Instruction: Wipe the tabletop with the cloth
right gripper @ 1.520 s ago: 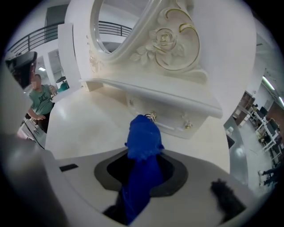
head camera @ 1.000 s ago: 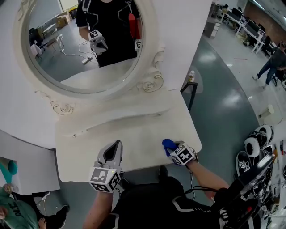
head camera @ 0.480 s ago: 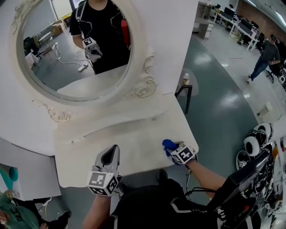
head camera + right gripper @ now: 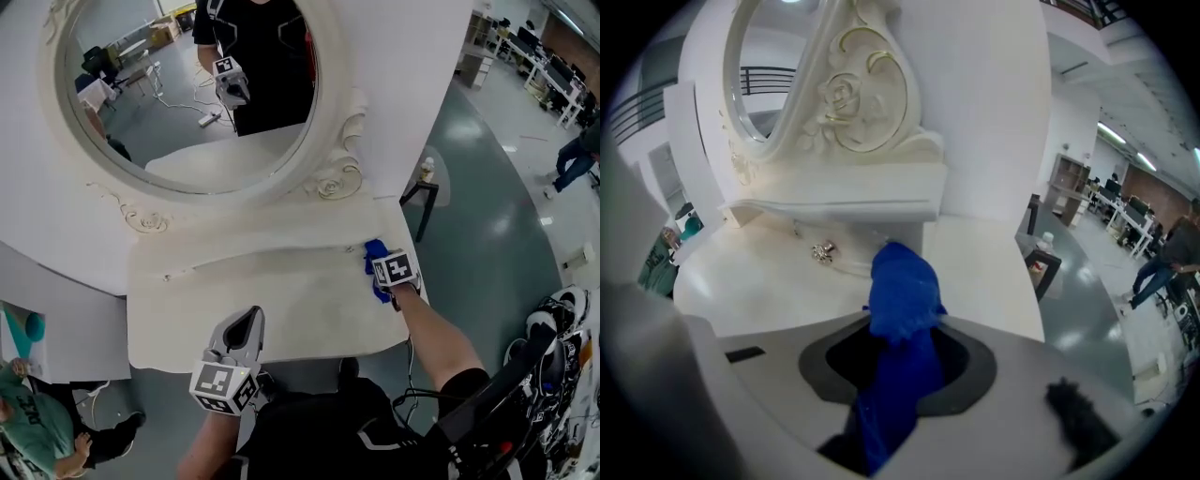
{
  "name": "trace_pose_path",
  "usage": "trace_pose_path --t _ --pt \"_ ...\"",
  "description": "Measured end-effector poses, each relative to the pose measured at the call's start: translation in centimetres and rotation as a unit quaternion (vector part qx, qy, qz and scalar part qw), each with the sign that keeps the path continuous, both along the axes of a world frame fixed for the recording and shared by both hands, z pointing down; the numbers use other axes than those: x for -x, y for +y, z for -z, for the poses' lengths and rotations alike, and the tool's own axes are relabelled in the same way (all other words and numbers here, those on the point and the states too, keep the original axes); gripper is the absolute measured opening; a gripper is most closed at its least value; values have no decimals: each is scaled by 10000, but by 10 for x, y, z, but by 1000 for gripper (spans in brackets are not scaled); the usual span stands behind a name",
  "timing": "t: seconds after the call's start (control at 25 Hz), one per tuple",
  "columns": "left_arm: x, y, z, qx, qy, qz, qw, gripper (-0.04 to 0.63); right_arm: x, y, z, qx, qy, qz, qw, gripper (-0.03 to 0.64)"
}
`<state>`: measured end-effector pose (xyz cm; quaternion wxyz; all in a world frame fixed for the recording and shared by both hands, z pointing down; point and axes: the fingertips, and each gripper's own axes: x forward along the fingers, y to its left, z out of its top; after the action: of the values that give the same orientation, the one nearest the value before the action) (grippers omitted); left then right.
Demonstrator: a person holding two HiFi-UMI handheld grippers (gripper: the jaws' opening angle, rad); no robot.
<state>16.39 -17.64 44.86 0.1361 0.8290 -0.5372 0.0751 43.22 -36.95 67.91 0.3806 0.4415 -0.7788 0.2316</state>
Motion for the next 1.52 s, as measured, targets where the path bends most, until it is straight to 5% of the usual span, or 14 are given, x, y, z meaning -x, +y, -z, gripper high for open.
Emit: trace_pose_path --t 0.24,0.72,1.0,1.16,1.52 --pt "3 3 -3 32 66 -34 10000 8 0 40 -5 99 -314 -5 9995 106" --pt "-25 -22 10 -225 149 -766 9967 8 -35 181 -1 164 -356 -324 9987 106" --pt "-30 -28 11 -236 216 -740 9967 8 -49 215 -3 376 -447 -494 9971 106" --pt "-34 -27 10 -224 186 -682 9972 8 -49 191 0 404 -390 -277 9980 106" --pt "-30 -21 4 -69 -29 -283 9996 8 -61 28 12 -278 -455 -550 9971 109"
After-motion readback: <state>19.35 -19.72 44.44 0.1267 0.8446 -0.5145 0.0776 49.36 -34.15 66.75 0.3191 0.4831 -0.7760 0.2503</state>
